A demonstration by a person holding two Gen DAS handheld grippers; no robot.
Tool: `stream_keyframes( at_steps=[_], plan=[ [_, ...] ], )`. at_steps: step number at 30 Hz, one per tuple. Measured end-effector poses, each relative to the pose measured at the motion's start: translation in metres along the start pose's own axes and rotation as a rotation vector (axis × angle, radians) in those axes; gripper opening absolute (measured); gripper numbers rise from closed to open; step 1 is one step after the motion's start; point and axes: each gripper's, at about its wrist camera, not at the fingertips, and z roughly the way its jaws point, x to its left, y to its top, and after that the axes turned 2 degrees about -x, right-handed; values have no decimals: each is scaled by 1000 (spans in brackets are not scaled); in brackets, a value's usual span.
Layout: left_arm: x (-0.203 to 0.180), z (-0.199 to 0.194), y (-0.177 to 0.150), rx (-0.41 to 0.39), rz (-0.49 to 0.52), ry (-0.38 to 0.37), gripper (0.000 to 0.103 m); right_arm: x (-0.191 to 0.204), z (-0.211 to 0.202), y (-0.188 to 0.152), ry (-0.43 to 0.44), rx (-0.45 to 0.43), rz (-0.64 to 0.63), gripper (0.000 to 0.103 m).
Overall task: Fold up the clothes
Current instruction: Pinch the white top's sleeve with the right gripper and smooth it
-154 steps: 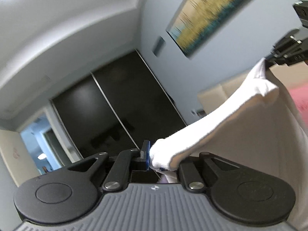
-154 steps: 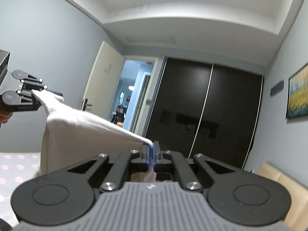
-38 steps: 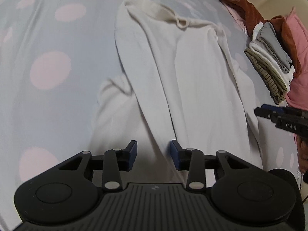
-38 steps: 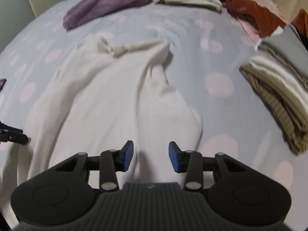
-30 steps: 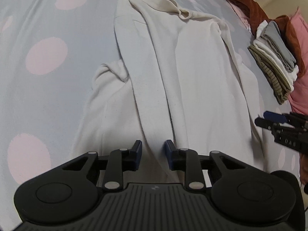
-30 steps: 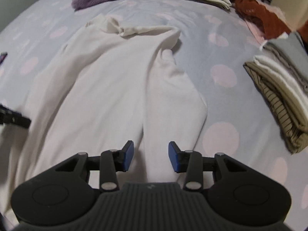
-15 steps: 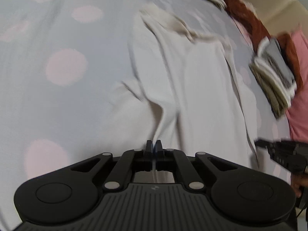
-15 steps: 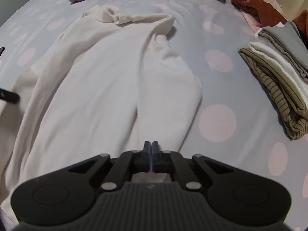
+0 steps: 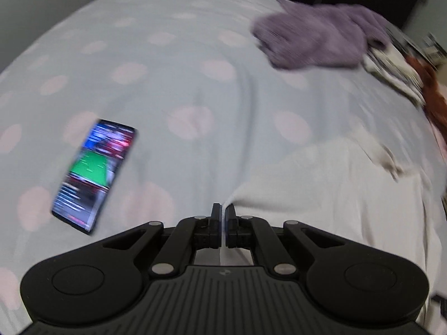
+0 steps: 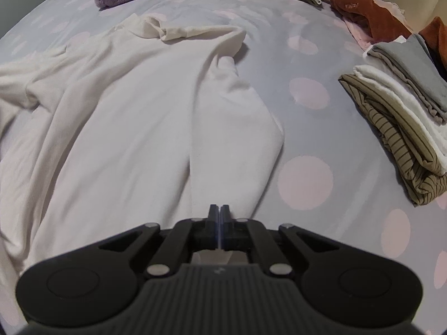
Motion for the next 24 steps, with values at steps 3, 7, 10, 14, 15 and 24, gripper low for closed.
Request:
stream_keyframes(
  at_steps=[3,7,10,14,15,24],
  plan=[
    [3,10,11,-4,1,31,0,1,0,1,-3,6,-8,1],
    [-4,32,22,41,88,86,1,2,0,3,-7,8,-16,1],
    [-10,54,21,112,172,138,10,1,-1,4,-12,8,-17,1],
    [-19,68,4,180,229,149,14,0,-1,5,-8,8,-13,5],
    [-20,62,2,158,222,153,17,1,-2,5,-4,5,-15,8],
    [-49,-4,-25,-26,217,142,38,6,-2,-6,28,13,-35,22]
  ],
)
